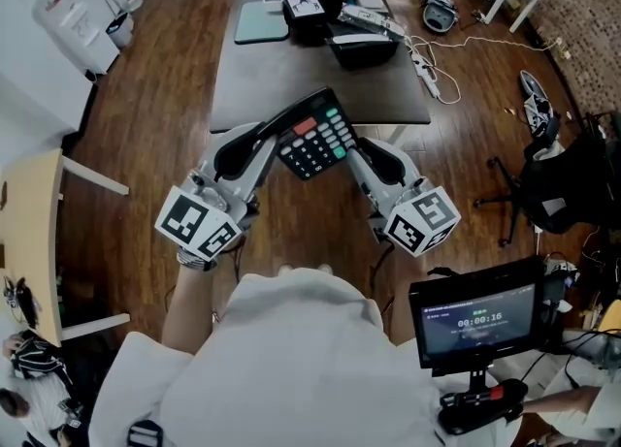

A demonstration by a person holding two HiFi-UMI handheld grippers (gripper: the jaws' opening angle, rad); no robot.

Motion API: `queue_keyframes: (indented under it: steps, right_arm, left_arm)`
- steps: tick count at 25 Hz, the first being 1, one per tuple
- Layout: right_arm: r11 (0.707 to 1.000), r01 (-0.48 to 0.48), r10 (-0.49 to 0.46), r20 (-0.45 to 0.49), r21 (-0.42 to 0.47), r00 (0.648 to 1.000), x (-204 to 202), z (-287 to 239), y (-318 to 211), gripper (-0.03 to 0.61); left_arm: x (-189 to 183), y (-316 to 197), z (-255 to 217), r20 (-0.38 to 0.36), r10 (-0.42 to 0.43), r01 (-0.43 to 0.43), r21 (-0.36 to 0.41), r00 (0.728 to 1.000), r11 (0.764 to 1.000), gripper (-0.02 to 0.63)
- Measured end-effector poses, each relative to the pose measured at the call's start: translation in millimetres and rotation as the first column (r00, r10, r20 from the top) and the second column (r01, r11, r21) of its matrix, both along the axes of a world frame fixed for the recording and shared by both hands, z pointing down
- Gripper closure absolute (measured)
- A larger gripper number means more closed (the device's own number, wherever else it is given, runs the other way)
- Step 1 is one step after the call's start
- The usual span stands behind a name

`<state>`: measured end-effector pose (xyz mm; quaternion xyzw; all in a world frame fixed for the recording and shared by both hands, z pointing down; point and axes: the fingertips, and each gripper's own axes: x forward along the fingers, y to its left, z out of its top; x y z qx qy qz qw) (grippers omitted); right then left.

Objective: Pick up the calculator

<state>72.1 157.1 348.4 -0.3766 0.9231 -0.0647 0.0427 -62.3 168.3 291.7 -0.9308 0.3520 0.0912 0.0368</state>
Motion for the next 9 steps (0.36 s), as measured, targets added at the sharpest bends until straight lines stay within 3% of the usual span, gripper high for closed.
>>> queue_keyframes:
  steps: [9]
  right_arm:
    - [1.000, -0.004, 0.004, -0.001, -0.019, 1.000, -2.4, 1.8, -4.9, 0.482]
  left_arm:
    - [-2.2, -4.1, 0.8, 0.000, -0.004, 0.004, -0.012, 1.000, 1.000, 0.545]
